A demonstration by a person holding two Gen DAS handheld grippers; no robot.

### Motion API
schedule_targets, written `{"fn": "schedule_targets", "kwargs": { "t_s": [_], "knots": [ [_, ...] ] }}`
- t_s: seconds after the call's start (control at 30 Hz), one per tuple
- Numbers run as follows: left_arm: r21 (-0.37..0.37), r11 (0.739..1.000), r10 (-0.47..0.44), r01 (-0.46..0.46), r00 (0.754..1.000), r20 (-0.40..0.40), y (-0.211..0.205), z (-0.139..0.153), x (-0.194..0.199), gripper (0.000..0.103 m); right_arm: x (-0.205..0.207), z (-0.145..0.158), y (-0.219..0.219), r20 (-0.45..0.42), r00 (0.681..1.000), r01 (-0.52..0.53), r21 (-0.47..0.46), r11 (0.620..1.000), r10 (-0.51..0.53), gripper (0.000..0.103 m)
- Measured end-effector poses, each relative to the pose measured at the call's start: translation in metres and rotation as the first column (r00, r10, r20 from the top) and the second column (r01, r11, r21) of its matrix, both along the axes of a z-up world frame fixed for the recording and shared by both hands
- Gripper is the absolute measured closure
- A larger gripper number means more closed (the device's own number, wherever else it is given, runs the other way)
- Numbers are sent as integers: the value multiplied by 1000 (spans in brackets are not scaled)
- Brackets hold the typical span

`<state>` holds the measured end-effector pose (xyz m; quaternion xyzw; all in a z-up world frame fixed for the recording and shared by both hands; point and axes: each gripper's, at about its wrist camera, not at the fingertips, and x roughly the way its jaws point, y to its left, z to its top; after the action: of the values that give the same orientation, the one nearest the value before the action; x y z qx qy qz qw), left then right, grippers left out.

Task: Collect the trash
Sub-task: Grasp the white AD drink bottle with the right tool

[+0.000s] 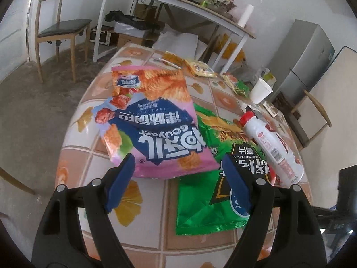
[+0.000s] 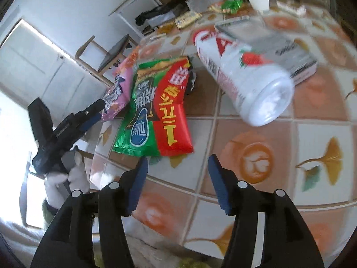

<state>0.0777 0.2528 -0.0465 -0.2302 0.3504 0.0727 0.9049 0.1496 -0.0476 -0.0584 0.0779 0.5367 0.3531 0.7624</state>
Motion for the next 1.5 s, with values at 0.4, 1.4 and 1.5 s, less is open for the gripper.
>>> {"fn": "schedule_targets", "kwargs": {
  "t_s": [0.4,1.4,1.5],
  "knots": [
    [55,998,3,-8,995,102,-16,28,-24,27,80,50,-9,221,975,38,-143,989,-5,48],
    [40,995,-99,94,987,127,-50,38,-44,27,139,8,69,77,980,-141,-385,912,184,40],
    [40,994,-101,97,987,126,-50,38,-44,27,144,4,67,51,984,-140,-377,916,172,40]
  ]
}}
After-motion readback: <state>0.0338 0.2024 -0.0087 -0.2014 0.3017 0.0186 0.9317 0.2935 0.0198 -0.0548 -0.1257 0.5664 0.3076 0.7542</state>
